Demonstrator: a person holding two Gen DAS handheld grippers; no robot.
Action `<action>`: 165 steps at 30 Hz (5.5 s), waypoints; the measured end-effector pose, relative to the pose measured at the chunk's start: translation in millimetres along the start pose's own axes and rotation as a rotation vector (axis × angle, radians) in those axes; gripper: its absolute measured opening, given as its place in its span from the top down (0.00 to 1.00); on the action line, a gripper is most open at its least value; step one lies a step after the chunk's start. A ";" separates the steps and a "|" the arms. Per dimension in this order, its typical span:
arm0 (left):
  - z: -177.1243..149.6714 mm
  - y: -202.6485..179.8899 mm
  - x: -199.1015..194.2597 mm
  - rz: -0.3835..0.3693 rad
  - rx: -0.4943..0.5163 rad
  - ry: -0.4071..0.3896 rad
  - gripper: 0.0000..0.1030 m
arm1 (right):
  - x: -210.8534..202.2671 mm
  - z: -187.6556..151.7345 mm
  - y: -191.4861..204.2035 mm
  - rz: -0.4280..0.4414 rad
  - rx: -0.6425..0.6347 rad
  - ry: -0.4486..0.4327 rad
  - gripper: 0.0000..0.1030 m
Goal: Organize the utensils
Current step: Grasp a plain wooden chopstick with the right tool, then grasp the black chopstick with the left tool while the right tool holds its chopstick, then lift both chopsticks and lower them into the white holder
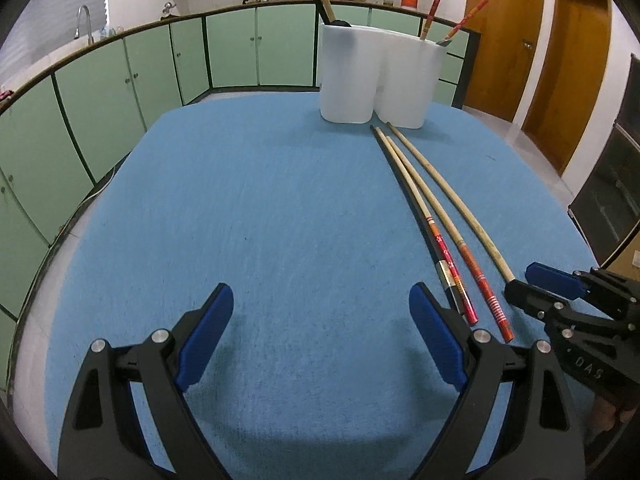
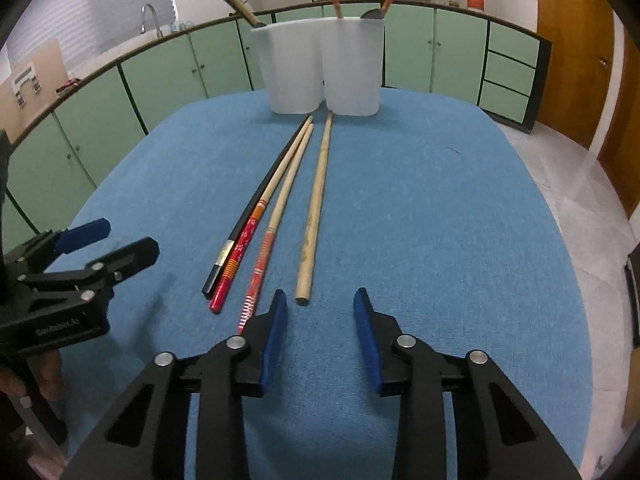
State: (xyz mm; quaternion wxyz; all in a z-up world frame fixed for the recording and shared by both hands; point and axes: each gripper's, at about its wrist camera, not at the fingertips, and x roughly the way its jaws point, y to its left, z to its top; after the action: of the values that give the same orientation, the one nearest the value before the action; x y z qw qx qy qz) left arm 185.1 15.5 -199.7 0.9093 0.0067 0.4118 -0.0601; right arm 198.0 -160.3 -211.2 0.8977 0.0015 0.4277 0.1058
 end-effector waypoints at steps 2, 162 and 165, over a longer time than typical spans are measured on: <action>1.0 1.0 1.2 -0.002 -0.003 0.003 0.16 | 1.0 1.7 2.1 -0.001 -0.006 -0.002 0.70; 296.9 -68.9 -105.6 -0.116 0.076 -0.733 0.95 | -134.7 298.8 -44.3 0.032 -0.075 -0.508 0.94; 298.2 -63.1 -76.2 -0.129 0.054 -0.682 0.95 | -109.0 297.2 -44.1 0.033 -0.074 -0.467 0.94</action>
State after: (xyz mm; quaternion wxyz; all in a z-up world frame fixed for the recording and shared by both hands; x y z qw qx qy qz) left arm 351.2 -57.7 56.8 0.9884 -0.0158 0.0821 -0.1269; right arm 368.0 -198.2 56.9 0.9699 -0.0001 0.2041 0.1331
